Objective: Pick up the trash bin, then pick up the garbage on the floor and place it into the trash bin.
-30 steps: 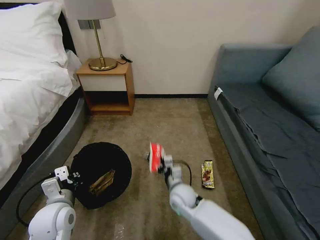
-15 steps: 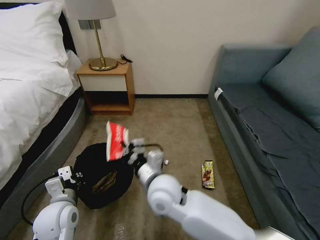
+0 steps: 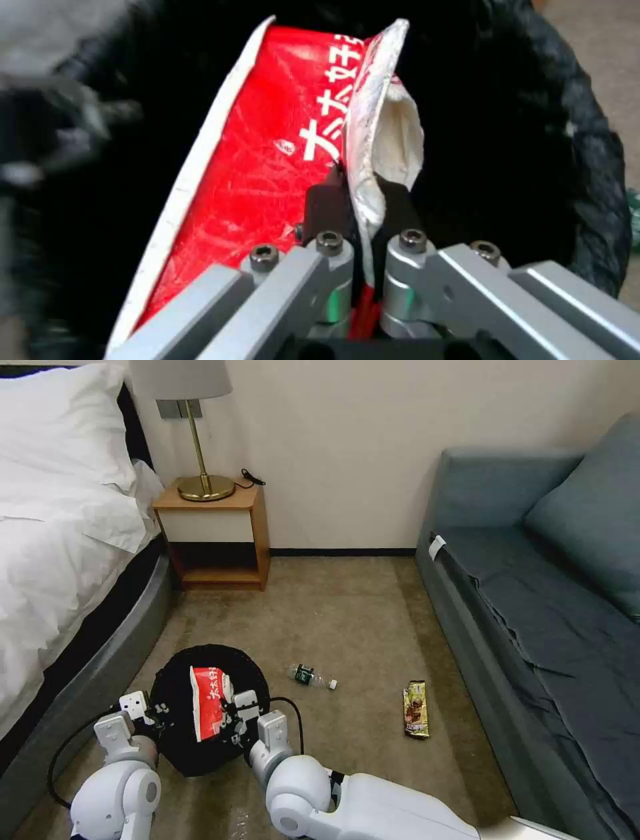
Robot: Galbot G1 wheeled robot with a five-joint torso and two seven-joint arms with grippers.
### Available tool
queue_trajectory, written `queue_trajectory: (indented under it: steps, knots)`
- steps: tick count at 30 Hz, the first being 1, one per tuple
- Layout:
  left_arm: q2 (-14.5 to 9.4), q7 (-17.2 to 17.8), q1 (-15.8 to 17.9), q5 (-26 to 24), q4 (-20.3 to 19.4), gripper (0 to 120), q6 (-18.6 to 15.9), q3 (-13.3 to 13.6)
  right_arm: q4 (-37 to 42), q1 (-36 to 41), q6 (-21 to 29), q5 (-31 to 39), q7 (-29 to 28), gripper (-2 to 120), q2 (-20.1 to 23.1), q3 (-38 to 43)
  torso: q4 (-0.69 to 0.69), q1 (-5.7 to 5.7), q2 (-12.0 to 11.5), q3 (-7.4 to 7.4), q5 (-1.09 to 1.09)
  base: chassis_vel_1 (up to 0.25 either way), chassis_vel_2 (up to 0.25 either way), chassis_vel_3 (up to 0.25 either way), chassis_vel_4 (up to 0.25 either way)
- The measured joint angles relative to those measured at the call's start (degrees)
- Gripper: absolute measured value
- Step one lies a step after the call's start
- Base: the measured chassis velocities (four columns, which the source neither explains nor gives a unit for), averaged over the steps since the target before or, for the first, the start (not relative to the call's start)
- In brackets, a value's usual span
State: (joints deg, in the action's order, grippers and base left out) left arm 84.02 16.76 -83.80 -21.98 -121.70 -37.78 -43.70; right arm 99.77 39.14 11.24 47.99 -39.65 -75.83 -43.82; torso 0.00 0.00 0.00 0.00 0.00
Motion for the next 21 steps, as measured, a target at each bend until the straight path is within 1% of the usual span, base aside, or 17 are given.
queue_trajectory:
  steps: [2, 3, 4, 5, 6, 7, 11, 12, 16, 17, 19, 20, 21]
  knots:
    - [0.1, 0.0, -0.1, 0.0, -0.1, 2, 0.0, 0.1, -0.4, 0.0, 0.0, -0.3, -0.1, 0, 0.0, -0.1, 0.0, 0.0, 0.0, 0.0, 0.0, 0.0, 0.0, 0.0, 0.0]
    - [0.1, 0.0, -0.2, 0.2, -0.1, 2, 0.0, 0.2, -0.7, 0.0, 0.0, -0.6, -0.1, 2, 0.0, 0.0, 0.0, 0.0, 0.0, 0.0, 0.0, 0.0, 0.0, 0.0, 0.0]
    - [0.2, 0.0, -0.2, 0.2, -0.2, 2, 0.0, 0.2, -0.9, 0.0, 0.0, -0.8, -0.1, 7, 0.0, 0.0, 0.0, 0.0, 0.0, 0.0, 0.0, 0.0, 0.0, 0.0, 0.0]
    - [0.2, 0.0, -0.2, 0.2, -0.2, 2, 0.0, 0.2, -0.9, 0.0, 0.0, -0.9, -0.1, 8, 0.1, 0.1, 0.0, 0.0, 0.0, 0.0, 0.0, 0.0, 0.0, 0.0, 0.0]
    - [0.2, 0.0, -0.3, 0.3, -0.4, 2, 0.0, 0.3, -0.9, 0.0, 0.0, -1.2, -0.1, 15, 0.2, 0.3, 0.0, 0.0, 0.0, 0.0, 0.0, 0.0, 0.0, 0.0, 0.0]
    - [0.2, 0.0, -0.3, 0.3, -0.4, 2, 0.0, 0.3, -0.9, 0.0, 0.0, -1.2, -0.1, 15, 0.2, 0.3, 0.0, 0.0, 0.0, 0.0, 0.0, 0.0, 0.0, 0.0, 0.0]
    - [0.3, 0.0, -0.4, 0.4, -0.7, 2, 0.0, 0.3, -0.3, 0.0, 0.0, -1.3, 0.1, 33, 0.4, 1.2, 0.0, 0.0, 0.0, 0.0, 0.01, 0.0, 0.0, 0.0, 0.0]
    - [0.3, 0.0, -0.4, 0.4, -0.7, 2, 0.0, 0.3, -0.3, 0.0, 0.0, -1.3, 0.1, 33, 0.4, 1.2, 0.0, 0.0, 0.0, 0.0, 0.01, 0.0, 0.0, 0.0, 0.0]
    - [0.3, 0.0, -0.8, 0.5, -1.4, 2, 0.0, 0.3, 0.4, 0.1, 0.0, -1.3, 0.2, 50, 0.4, 1.6, 0.0, 0.0, 0.0, 0.0, 0.01, 0.0, 0.0, 0.0, 0.0]
    - [0.3, 0.0, -0.8, 0.5, -1.4, 2, 0.0, 0.3, 0.4, 0.1, 0.0, -1.3, 0.2, 50, 0.4, 1.6, 0.0, 0.0, 0.0, 0.0, 0.01, 0.0, 0.0, 0.0, 0.0]
    - [0.3, 0.0, -1.0, 0.5, -2.1, 2, -0.1, 0.2, 1.1, -0.1, 0.0, -1.5, 0.2, 60, 0.6, 1.6, 0.0, 0.0, 0.0, 0.0, 0.0, 0.0, 0.0, 0.0, 0.0]
    - [0.4, 0.0, -1.1, 0.5, -2.4, 2, -0.1, 0.1, 1.4, -0.2, 0.0, -1.8, 0.2, 63, 0.7, 1.6, 0.0, 0.0, 0.0, 0.0, 0.01, 0.0, 0.0, 0.0, 0.0]
    - [0.4, 0.0, -1.3, 0.5, -2.8, 2, -0.2, 0.1, 2.0, -0.4, 0.0, -2.6, 0.2, 70, 0.9, 1.9, 0.0, 0.0, 0.0, 0.0, 0.01, 0.0, 0.0, 0.0, 0.0]
